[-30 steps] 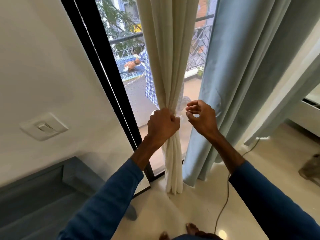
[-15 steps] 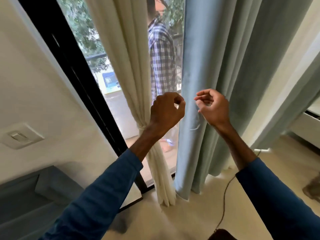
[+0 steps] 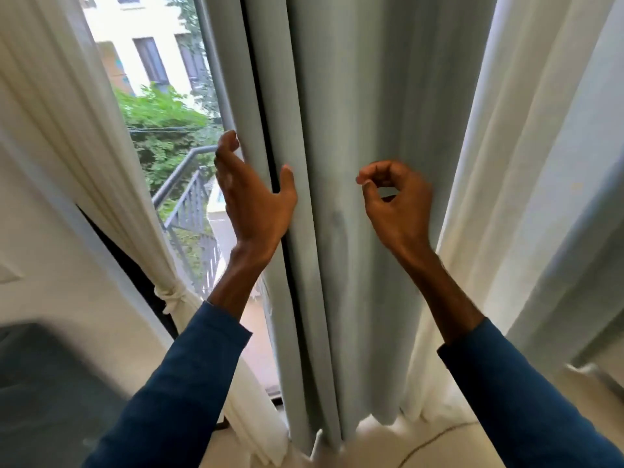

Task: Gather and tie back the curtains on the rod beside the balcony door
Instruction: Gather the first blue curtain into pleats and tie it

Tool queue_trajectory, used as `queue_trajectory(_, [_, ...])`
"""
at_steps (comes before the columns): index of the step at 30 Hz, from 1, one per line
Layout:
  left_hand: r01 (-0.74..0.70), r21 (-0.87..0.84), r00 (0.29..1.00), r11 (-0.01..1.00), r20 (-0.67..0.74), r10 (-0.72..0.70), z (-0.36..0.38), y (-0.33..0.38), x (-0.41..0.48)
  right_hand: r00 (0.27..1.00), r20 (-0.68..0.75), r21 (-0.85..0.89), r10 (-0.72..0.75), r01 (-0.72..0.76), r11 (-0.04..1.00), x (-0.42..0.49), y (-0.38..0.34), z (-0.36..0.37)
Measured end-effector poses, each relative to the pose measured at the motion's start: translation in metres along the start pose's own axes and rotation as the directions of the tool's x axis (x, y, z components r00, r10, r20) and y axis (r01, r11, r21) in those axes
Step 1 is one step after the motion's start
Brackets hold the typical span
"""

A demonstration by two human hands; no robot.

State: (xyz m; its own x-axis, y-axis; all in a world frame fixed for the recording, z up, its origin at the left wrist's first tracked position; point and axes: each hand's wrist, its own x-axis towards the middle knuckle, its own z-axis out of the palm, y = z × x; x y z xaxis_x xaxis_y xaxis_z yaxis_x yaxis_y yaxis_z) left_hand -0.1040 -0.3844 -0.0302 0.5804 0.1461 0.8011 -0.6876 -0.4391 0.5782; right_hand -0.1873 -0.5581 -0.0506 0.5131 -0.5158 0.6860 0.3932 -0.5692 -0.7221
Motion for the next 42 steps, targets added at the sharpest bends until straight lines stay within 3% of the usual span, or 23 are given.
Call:
queue_trajectory(12, [-0.088,0.131,0.992,0.988,-0.074,0.098,0.011,0.030,0.026,0.969,0.243,0.020,0.032,-0.038,0.999,0.057,0.018,0.013])
queue_trajectory(21, [-0.119,0.200,0.992,0.972,-0.010,0.124,0.005,0.007,0.019,0.986,0.164,-0.096,0.015,0.001,0.995,0.074,0.026,0.043])
queue_trajectory(25, [-0.115,0.121,0.992,0.986,-0.040,0.121,0.001,-0.004,0.032,0.994,0.104,-0.187,0.030,-0.010,0.982,0.077,0.029,0.032])
queue_trajectory(30, [-0.209,-0.008,0.973,0.978,-0.103,0.207,0.006,0.024,0.090,0.994,0.040,-0.107,-0.106,0.110,0.988,0.107,-0.022,0.046])
queue_trajectory(38, [-0.484,0.007,0.861,0.875,-0.174,0.478,-0.012,0.114,0.241,0.962,-0.040,-0.140,-0.269,0.261,0.955,0.214,-0.135,0.069])
queue_trajectory(42, [-0.545,0.043,0.817,0.838,-0.199,0.541,-0.021,0.154,0.312,0.930,-0.112,-0.214,-0.351,0.322,0.922,0.264,-0.193,0.072])
